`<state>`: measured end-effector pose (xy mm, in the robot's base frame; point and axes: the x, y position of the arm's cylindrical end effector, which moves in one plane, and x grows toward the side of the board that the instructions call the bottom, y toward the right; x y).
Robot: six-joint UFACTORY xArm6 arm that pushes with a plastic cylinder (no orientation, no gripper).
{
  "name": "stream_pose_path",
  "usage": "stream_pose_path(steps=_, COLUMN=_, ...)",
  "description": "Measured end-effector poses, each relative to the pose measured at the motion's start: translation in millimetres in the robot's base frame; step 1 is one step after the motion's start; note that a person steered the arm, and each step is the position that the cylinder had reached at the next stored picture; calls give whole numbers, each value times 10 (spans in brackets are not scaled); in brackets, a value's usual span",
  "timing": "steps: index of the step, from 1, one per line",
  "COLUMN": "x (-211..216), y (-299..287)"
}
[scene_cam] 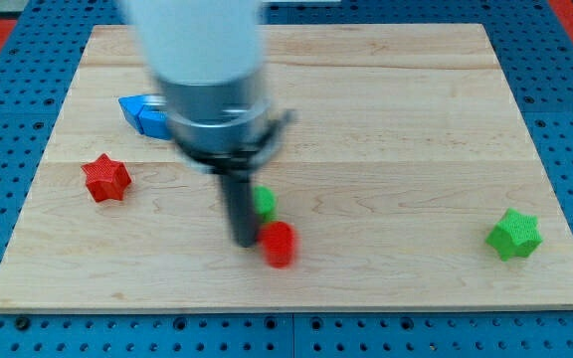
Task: Move the green circle to the left of the green star
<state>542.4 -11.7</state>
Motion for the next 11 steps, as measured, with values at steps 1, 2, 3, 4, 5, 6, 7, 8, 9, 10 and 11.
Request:
stream_pose_path(steps=1, x=-75, y=-244)
stream_pose_path(steps=2, x=-80, y=-832)
stream_pose_path(steps=3, x=-268, y=-316)
stream_pose_path(steps=4, x=-304, y=581)
stream_pose_path(steps=5, x=-519, y=338)
stream_pose_path(steps=6, x=-775, y=-2)
stream_pose_path(steps=7, x=-790, y=672)
stream_pose_path(steps=8, x=-641, y=1003)
stream_pose_path(steps=9, x=-363, y=1540)
stream_pose_path(steps=10, x=-98, y=1460)
stream_pose_path(steps=11, x=351, y=1391)
